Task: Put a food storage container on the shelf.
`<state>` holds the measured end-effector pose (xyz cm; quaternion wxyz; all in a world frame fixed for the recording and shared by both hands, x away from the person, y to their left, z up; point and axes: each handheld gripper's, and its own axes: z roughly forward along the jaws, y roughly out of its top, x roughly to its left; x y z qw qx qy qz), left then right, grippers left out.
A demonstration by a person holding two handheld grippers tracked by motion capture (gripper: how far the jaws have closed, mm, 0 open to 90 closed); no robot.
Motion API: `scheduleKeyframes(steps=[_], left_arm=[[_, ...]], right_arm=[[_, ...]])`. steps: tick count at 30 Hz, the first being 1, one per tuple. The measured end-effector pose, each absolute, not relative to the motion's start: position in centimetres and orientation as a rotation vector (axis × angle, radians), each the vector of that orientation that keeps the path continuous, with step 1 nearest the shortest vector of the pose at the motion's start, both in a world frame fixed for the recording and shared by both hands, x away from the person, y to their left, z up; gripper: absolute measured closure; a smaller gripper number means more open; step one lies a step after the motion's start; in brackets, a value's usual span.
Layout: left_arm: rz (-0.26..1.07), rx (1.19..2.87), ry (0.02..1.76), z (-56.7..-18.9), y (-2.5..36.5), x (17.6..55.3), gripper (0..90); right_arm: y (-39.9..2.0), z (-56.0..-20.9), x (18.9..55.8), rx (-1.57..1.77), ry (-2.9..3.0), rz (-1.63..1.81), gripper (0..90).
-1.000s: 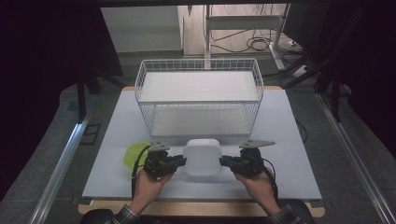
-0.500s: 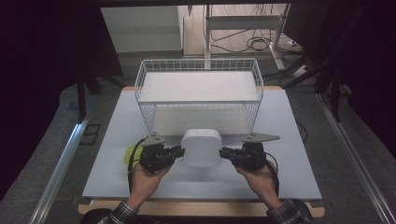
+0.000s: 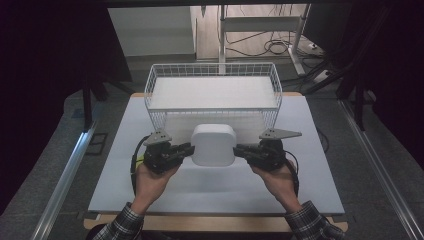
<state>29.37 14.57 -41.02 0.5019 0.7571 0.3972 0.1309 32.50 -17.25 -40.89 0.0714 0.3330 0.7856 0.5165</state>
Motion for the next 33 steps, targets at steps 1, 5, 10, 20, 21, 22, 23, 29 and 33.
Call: scheduleKeyframes(steps=[1,5,10,20,21,22,23,29,33], left_arm=[[0.328,1.828,0.955,-40.4,14.6,29.5,78.3],[0.345,1.822,0.95,-39.6,14.7,29.8,78.4],[0.375,1.819,0.938,-38.3,14.9,30.2,78.5],[0.418,1.802,0.913,-35.4,15.5,31.0,78.7],[0.419,1.799,0.912,-35.2,15.6,31.1,78.6],[0.419,1.788,0.913,-34.8,15.7,31.4,78.6],[0.419,1.788,0.913,-34.8,15.7,31.4,78.6],[0.42,1.759,0.914,-33.8,15.8,32.9,78.5],[0.411,1.739,0.911,-33.1,16.0,33.9,78.3]], right_arm=[[-17.2,-40.4,32.8,0.991,2.358,1.561,80.2],[-17.1,-39.5,33.3,0.97,2.346,1.579,80.2],[-16.9,-38.7,34.0,0.961,2.339,1.591,80.0],[-16.2,-36.2,35.1,0.934,2.303,1.627,79.8],[-16.2,-36.0,35.2,0.93,2.3,1.626,79.8],[-16.1,-35.4,35.4,0.921,2.29,1.624,79.8],[-16.1,-35.4,35.4,0.921,2.29,1.624,79.8],[-15.7,-33.6,36.4,0.902,2.261,1.599,79.7],[-15.6,-32.5,37.1,0.892,2.242,1.595,79.7]])
